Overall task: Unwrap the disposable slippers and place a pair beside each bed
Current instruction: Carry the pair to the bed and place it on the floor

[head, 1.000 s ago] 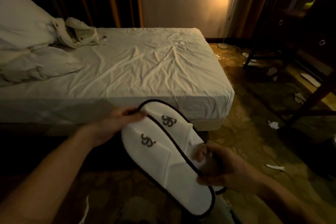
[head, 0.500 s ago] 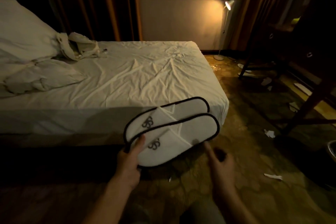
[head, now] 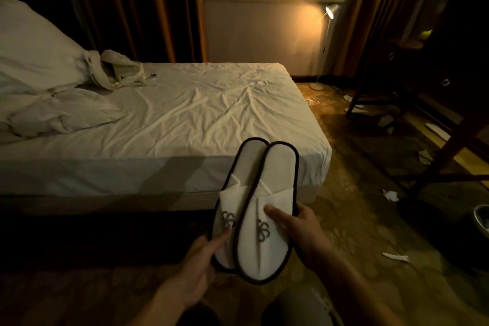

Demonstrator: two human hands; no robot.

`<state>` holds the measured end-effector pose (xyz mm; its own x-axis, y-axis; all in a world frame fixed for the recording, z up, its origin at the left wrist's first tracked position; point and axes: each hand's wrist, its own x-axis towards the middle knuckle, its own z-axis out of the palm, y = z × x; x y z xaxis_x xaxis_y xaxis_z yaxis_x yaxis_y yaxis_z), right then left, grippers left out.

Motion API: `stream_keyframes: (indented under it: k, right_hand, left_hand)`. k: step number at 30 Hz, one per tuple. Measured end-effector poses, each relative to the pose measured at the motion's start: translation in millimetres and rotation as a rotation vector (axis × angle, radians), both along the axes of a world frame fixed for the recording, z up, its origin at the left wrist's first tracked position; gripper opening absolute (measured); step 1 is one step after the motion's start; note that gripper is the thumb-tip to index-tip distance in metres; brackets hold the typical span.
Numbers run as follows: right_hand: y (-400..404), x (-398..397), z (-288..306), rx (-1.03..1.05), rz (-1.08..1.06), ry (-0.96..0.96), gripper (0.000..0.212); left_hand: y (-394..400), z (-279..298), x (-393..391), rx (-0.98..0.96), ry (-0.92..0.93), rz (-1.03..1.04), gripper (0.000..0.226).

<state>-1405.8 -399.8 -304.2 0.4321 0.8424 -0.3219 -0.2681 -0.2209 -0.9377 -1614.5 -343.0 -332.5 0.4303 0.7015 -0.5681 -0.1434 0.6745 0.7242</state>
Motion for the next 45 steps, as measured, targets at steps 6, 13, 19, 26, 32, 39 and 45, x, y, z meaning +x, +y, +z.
stream_keyframes:
  k: [6, 13, 19, 26, 32, 39, 45]
  right_hand:
    - [10.5, 2.0, -11.1, -0.037, 0.024, -0.053, 0.063]
    - [-10.5, -9.2, -31.2, -0.036, 0.114, 0.029, 0.047]
    - [-14.3, 30.6, -35.5, -0.026, -0.023, 0.026, 0.050]
    - [-13.5, 32.7, -49.1, -0.052, 0.031, -0.009, 0.055]
    - [4.3, 52.2, -73.2, -0.066, 0.040, -0.019, 0.056]
    - [51.2, 90.9, -181.9, -0.166, 0.037, 0.043, 0.052]
    - [95.4, 126.3, -321.6, -0.287, 0.047, 0.087, 0.060]
  left_hand:
    - [-5.8, -8.7, 21.8, 0.161, 0.060, 0.109, 0.029]
    - [-5.6, -21.6, 23.2, 0.143, 0.050, 0.211, 0.029]
    - [2.4, -27.8, 15.0, 0.157, 0.111, 0.254, 0.035]
    - [3.3, -28.2, 25.2, 0.202, 0.088, 0.213, 0.028]
    - [25.9, -51.5, 40.7, 0.204, 0.100, 0.161, 0.028]
    - [78.6, -162.1, 79.9, 0.006, 0.113, 0.104, 0.034]
    - [124.3, -300.8, 117.6, -0.319, 0.186, 0.108, 0.036]
